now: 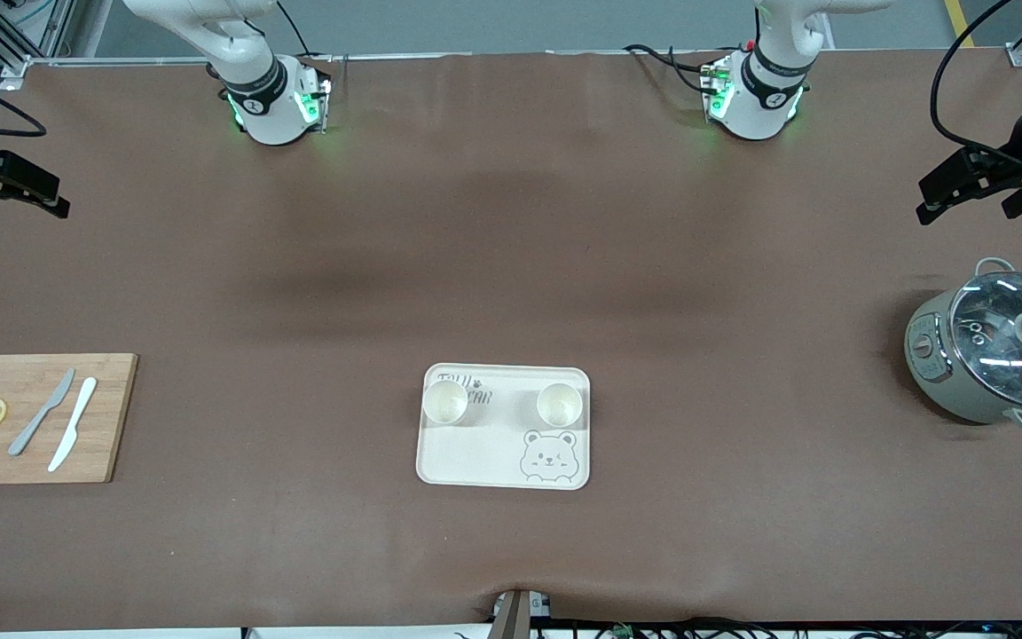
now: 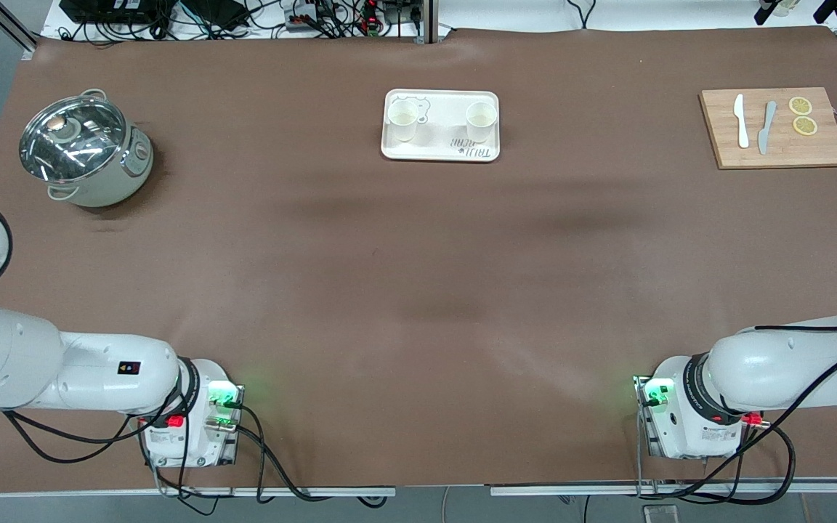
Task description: Place white IKEA cup upright on tray with both arms
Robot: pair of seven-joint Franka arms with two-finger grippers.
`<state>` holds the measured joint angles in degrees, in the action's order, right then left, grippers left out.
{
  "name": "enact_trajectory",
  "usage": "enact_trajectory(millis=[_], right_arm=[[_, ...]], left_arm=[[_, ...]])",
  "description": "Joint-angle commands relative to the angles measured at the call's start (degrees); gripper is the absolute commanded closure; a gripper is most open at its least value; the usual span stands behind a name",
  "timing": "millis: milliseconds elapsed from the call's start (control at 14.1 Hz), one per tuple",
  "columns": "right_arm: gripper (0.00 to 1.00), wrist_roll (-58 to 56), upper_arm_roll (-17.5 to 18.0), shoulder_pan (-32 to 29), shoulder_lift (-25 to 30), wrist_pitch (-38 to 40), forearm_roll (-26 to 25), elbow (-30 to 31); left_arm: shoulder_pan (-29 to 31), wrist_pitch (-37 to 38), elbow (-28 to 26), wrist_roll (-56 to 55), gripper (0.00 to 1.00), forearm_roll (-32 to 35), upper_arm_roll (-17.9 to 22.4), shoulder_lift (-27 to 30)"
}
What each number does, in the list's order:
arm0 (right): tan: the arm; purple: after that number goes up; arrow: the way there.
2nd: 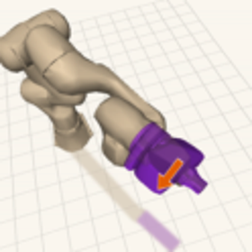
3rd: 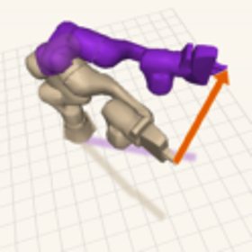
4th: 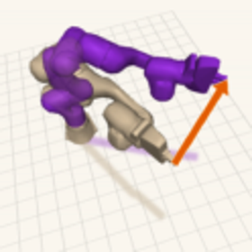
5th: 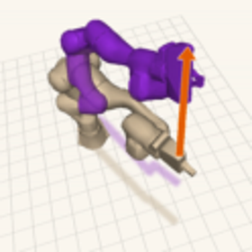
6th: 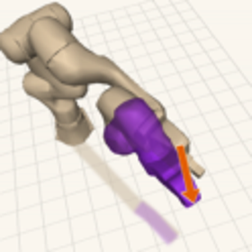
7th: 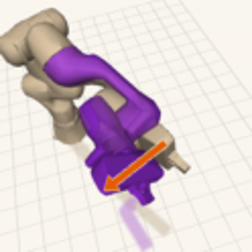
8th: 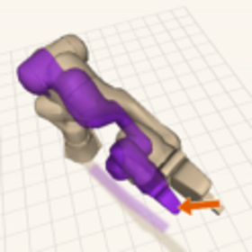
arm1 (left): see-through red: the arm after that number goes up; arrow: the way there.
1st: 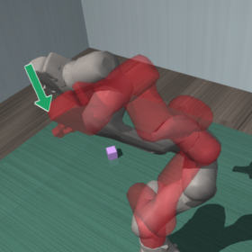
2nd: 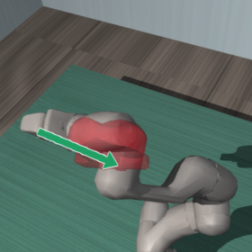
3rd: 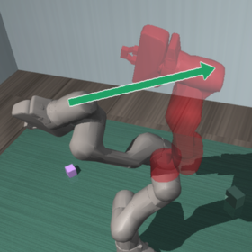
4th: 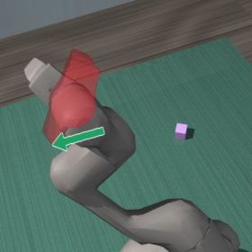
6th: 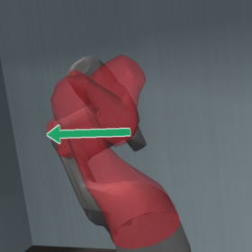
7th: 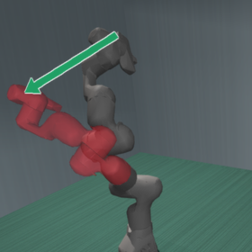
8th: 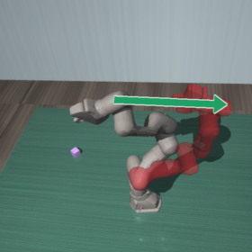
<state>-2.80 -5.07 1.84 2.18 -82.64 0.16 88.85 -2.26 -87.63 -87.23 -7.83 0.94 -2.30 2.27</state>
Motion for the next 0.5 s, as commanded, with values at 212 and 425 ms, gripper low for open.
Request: enact_trajectory(millis=[212,425], right_arm=[[0.0,0.4,0.4,-0.2,0.4,0.6,-0.8,-0.2],[0.0,0.4,0.4,-0.1,0.4,0.9,-0.7,-0.2]], left_arm=[[0.2,1.0,0.6,0.7,0.0,-1.4,0.0,0.3],[0.1,2.2,0.7,0.4,0.0,-1.3,-0.3,0.7]])
